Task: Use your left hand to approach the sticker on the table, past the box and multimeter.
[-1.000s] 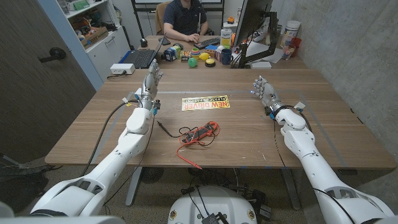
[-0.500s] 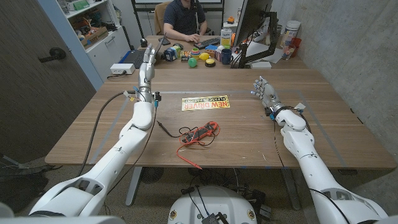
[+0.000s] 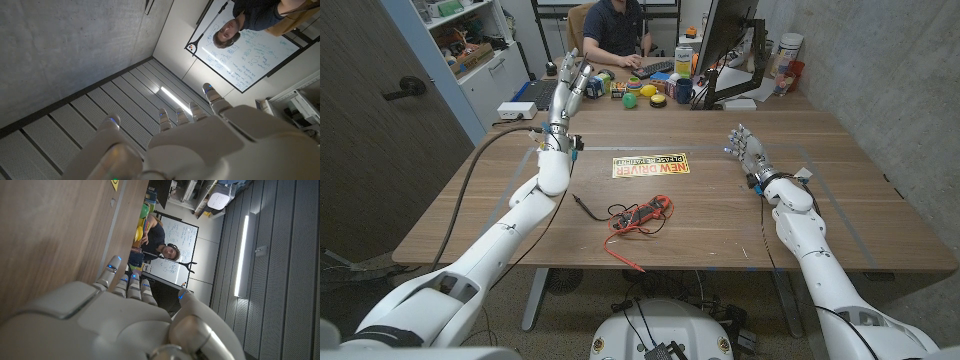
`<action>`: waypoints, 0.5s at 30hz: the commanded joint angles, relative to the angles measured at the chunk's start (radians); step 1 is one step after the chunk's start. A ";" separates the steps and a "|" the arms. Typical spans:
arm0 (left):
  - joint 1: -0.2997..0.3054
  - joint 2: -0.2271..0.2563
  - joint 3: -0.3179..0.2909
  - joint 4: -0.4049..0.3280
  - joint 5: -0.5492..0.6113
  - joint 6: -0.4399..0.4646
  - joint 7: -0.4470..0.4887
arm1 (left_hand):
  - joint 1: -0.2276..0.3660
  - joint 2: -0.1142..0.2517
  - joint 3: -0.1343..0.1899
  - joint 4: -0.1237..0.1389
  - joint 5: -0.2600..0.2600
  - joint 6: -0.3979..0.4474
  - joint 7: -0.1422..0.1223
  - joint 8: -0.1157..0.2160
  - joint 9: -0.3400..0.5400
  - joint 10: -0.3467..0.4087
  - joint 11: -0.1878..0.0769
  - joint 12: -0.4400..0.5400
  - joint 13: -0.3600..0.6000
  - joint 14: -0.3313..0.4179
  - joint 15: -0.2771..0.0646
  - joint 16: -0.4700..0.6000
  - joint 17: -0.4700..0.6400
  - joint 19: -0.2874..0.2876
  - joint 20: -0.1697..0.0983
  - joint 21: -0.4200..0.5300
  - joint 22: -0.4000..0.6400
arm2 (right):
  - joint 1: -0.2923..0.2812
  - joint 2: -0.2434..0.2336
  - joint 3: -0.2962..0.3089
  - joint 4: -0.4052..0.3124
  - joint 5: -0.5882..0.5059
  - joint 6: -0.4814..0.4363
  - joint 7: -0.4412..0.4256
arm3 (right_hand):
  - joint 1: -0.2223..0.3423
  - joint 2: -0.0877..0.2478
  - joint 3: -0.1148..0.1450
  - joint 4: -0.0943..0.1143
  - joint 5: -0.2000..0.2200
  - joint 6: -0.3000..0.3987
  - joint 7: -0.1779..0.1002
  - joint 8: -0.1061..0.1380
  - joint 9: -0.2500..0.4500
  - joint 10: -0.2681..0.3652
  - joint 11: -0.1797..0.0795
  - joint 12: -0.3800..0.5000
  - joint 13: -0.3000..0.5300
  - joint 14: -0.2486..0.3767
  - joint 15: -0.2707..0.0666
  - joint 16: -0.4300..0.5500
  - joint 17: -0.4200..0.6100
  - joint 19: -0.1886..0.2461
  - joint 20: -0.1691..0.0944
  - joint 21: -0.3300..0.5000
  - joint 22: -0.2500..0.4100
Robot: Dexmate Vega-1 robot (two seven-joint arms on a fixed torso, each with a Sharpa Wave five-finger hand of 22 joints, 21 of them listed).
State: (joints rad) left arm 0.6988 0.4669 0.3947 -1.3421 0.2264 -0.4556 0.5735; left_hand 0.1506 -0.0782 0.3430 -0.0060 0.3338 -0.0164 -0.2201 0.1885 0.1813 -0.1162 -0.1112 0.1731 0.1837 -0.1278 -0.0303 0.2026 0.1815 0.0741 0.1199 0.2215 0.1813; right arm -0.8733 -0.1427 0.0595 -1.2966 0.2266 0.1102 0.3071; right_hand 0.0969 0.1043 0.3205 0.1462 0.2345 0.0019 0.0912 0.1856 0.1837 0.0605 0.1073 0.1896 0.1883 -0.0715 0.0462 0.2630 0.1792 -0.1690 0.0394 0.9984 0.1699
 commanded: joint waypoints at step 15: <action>-0.116 0.095 0.171 -0.069 0.285 0.146 -0.094 | 0.088 0.030 0.017 -0.048 0.005 -0.028 -0.003 0.004 0.005 -0.075 -0.021 0.003 0.003 -0.049 0.012 -0.007 0.001 -0.016 0.077 -0.022 0.001 | -0.026 0.015 0.026 -0.019 0.004 -0.002 0.012 | -0.011 0.009 -0.002 0.006 0.005 0.004 0.010 0.008 0.005 0.012 0.001 0.006 0.005 0.000 0.002 -0.005 0.003 -0.040 0.027 -0.007 0.004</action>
State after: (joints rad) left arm 0.6250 0.5285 0.4967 -1.3904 0.4133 -0.3710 0.5335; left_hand 0.2221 -0.0496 0.3557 -0.0487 0.3338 -0.0378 -0.2199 0.1885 0.1841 -0.1690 -0.1284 0.1732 0.1837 -0.1652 -0.0156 0.1987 0.1816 0.0599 0.1880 0.2030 0.1814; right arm -0.8885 -0.1326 0.0768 -1.3067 0.2260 0.1100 0.3165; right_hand 0.0968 0.1043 0.3204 0.1462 0.2345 0.0018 0.0911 0.1856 0.1837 0.0698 0.1090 0.1896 0.1882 -0.0715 0.0462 0.2582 0.1792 -0.1740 0.0523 0.9948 0.1698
